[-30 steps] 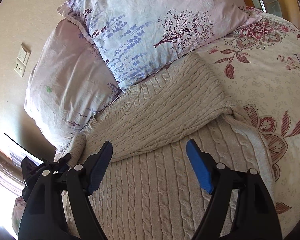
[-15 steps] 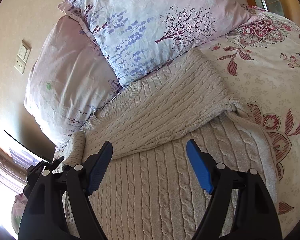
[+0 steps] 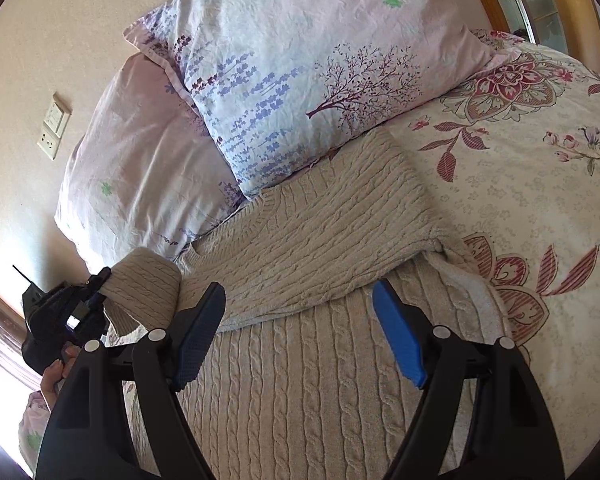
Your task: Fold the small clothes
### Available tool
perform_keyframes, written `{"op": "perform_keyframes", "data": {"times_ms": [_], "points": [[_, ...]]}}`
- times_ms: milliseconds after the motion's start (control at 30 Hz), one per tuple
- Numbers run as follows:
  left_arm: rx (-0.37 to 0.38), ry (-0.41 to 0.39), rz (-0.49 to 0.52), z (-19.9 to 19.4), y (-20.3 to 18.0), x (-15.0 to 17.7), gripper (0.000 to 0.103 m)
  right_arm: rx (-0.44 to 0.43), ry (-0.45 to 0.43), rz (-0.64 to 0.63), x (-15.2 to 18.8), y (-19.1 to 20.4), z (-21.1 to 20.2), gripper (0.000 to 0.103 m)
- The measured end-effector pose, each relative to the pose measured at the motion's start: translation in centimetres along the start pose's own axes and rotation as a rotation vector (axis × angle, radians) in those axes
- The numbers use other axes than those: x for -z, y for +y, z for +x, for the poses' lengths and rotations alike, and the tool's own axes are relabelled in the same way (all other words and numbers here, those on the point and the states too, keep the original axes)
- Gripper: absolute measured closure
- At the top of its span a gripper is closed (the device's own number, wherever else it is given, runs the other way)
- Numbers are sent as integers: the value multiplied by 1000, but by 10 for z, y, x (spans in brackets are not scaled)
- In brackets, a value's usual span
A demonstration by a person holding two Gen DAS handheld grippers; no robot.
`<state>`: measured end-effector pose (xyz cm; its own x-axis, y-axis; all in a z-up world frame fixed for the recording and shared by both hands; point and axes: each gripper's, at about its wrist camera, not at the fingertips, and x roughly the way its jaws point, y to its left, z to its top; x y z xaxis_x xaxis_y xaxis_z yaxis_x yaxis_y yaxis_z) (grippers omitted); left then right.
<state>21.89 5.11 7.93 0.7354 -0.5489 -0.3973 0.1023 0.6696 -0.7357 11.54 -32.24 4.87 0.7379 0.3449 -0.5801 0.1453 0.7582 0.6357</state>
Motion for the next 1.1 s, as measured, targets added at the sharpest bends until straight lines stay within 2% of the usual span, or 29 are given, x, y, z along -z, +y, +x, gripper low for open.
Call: {"op": "perform_keyframes", "data": {"times_ms": [100, 167, 233, 267, 300, 367, 433, 500, 533, 567, 667, 767, 867, 933, 1033, 1100], "points": [[-5, 172, 252, 46, -54, 35, 95, 7, -20, 10, -3, -6, -5, 25], [-69, 292, 441, 79, -80, 70, 91, 19, -28, 22, -6, -12, -7, 25], [-110, 391, 564, 102, -89, 102, 72, 31, -27, 40, -7, -19, -8, 25], [-127, 426, 611, 108, -90, 114, 68, 33, -25, 47, -8, -22, -7, 25], [-138, 449, 660, 111, -91, 125, 56, 33, -24, 50, -10, -23, -8, 25], [-138, 444, 774, 104, -94, 140, 45, 25, -20, 46, -13, -24, -9, 26], [-155, 391, 903, 87, -100, 149, 33, 9, -11, 37, -17, -20, -7, 26], [-162, 339, 985, 69, -103, 149, 24, -14, 16, 24, -22, -12, -2, 29], [-162, 320, 994, 59, -101, 145, 17, -32, 39, 10, -24, -6, 2, 31], [-160, 306, 978, 51, -98, 138, 15, -50, 61, -12, -25, 2, 5, 31], [-147, 307, 817, 22, -64, 103, 13, -55, 113, -175, -20, 41, 17, 32], [-220, 291, 619, -3, -17, 64, 14, -12, 120, -448, -1, 95, 30, 35], [-321, 263, 484, -22, 26, 37, 20, 22, 131, -682, 25, 146, 51, 36], [-377, 259, 453, -29, 43, 30, 22, 87, 119, -832, 44, 173, 70, 36], [-461, 272, 474, -30, 56, 33, 25, 208, 106, -1031, 69, 196, 100, 36], [-493, 275, 494, -30, 60, 36, 25, 282, 116, -1114, 79, 200, 122, 43]]}}
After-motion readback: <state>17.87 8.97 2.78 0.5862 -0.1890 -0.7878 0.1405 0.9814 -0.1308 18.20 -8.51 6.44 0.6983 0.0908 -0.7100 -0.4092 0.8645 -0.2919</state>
